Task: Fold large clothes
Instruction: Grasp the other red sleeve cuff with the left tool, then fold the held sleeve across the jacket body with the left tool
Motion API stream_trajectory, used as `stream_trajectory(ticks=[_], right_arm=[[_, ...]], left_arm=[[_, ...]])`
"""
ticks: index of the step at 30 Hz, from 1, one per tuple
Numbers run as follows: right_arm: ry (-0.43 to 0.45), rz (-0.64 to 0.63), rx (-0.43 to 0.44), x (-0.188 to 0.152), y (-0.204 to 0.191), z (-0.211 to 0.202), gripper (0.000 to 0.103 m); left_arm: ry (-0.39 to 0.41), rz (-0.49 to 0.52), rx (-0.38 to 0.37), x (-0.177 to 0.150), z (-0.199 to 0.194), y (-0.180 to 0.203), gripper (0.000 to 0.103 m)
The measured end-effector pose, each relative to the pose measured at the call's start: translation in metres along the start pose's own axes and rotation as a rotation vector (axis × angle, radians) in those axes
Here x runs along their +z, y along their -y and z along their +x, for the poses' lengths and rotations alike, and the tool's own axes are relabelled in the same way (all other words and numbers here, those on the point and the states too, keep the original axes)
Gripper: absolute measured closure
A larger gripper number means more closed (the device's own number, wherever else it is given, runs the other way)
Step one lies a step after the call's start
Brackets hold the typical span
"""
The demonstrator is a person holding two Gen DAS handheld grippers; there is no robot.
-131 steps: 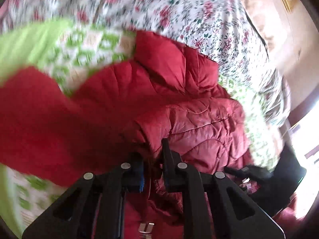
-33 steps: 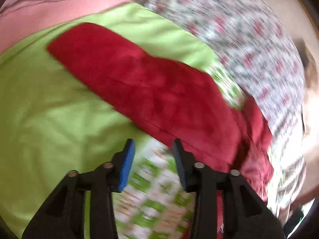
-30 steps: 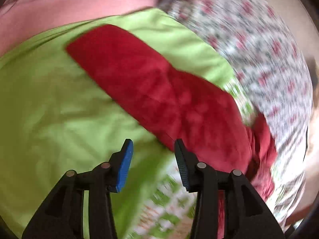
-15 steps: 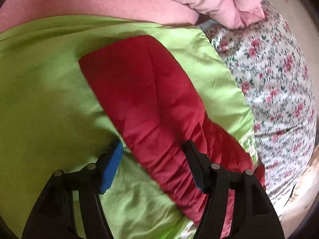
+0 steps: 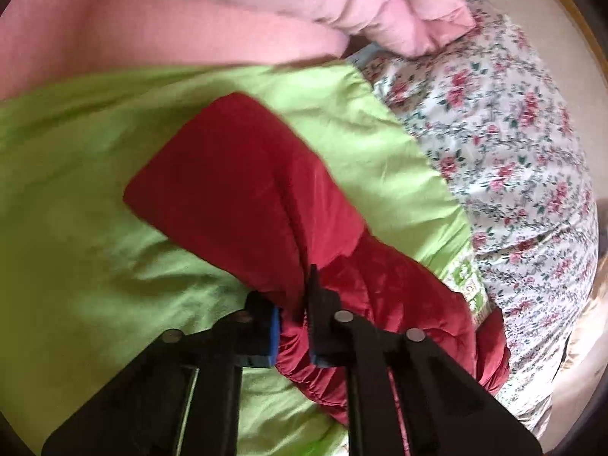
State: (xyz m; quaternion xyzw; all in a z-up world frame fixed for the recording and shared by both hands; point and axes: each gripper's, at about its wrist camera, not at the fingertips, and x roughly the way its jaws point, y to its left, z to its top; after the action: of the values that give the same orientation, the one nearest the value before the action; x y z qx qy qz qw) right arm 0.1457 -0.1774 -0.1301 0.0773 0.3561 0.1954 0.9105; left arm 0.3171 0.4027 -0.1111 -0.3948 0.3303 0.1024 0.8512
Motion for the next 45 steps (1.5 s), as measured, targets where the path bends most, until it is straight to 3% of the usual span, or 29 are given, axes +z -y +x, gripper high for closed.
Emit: stream_trajectory(ticks=[11,21,32,39,45], right_arm=[[0.023,0.056,0.020,0.002,0.011,-0.006,0.053],[0.053,0.110,0.028,0.007,0.022,-0.018,0.053],[0.108,0.182,0.052,0.018,0.043,-0.037,0.053],[0.113,0.230,0.055,0.017,0.061,-0.040,0.053],[0.122,0.316,0.097,0.026,0.085,-0.036,0.053]], left_arm=[[0.077,0.180,-0.124,-0.022,-0.061,0.075,0.097],[0.090,0.430,-0.275,-0.082,-0.102,0.181,0.097],[-0.043,0.636,-0.407,-0.169,-0.102,0.267,0.097],[-0.131,0.711,-0.449,-0.234,-0.083,0.302,0.097],[-0.156,0.857,-0.349,-0.297,-0.056,0.328,0.097]])
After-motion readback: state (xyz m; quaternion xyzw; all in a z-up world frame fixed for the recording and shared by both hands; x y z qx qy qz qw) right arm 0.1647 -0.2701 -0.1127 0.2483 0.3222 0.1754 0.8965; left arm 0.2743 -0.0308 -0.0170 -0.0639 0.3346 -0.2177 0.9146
